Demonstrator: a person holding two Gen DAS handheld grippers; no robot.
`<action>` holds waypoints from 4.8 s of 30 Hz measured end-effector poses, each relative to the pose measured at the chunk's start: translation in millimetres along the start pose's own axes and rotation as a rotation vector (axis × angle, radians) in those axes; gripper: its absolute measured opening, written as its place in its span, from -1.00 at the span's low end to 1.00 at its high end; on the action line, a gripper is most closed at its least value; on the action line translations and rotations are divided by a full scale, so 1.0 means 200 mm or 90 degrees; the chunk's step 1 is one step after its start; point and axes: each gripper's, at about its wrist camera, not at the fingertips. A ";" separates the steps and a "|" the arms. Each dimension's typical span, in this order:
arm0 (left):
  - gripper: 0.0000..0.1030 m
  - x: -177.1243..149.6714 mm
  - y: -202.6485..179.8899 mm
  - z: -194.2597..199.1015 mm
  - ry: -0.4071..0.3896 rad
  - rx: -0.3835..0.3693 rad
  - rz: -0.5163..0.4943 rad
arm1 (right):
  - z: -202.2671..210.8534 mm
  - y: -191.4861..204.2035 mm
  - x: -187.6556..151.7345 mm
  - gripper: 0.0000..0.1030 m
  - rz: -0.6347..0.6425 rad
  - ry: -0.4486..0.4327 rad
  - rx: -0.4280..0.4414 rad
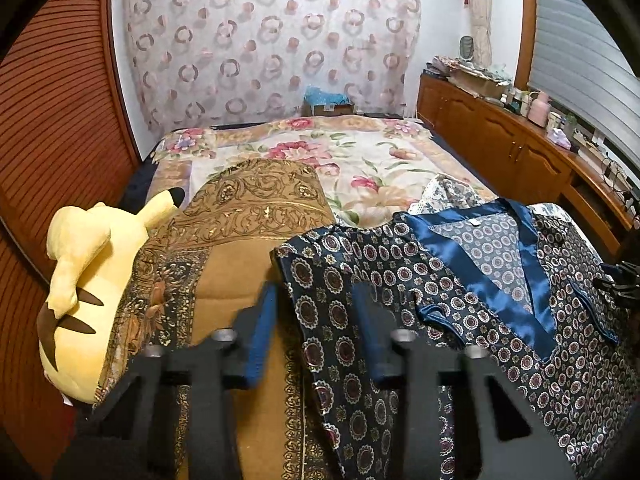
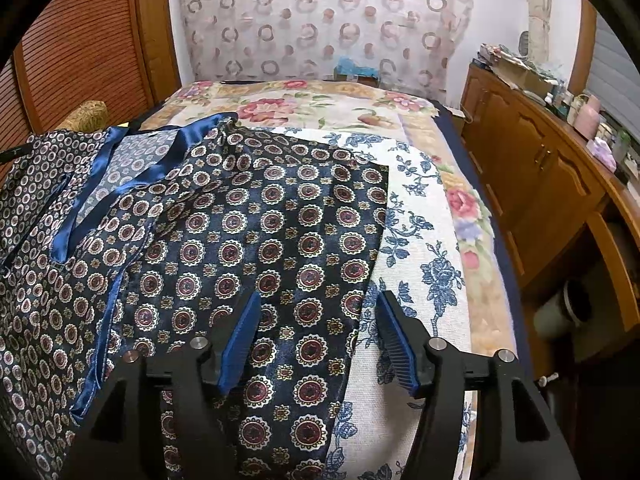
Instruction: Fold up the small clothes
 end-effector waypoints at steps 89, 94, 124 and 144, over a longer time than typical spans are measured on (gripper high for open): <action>0.38 -0.71 0.02 0.38 -0.002 0.010 -0.003 | 0.76 -0.06 -0.63 0.00 -0.015 -0.107 0.017; 0.38 -0.75 0.01 0.27 0.045 0.003 -0.006 | 0.70 -0.05 -0.60 0.00 -0.008 -0.079 0.028; -0.88 -0.82 -0.06 0.16 0.097 -0.039 -0.025 | 0.53 0.01 -0.58 -0.27 0.027 0.021 0.048; -0.94 -0.28 -0.13 0.81 -0.206 -0.038 -0.012 | 1.30 0.06 -0.22 -0.87 0.063 -0.305 -0.045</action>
Point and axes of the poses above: each gripper's, at about its wrist camera, not at the fingertips, and z roughly against the way its jaws point, y to its left, x to its top, and after that the axes turned 12 degrees about y, right-handed
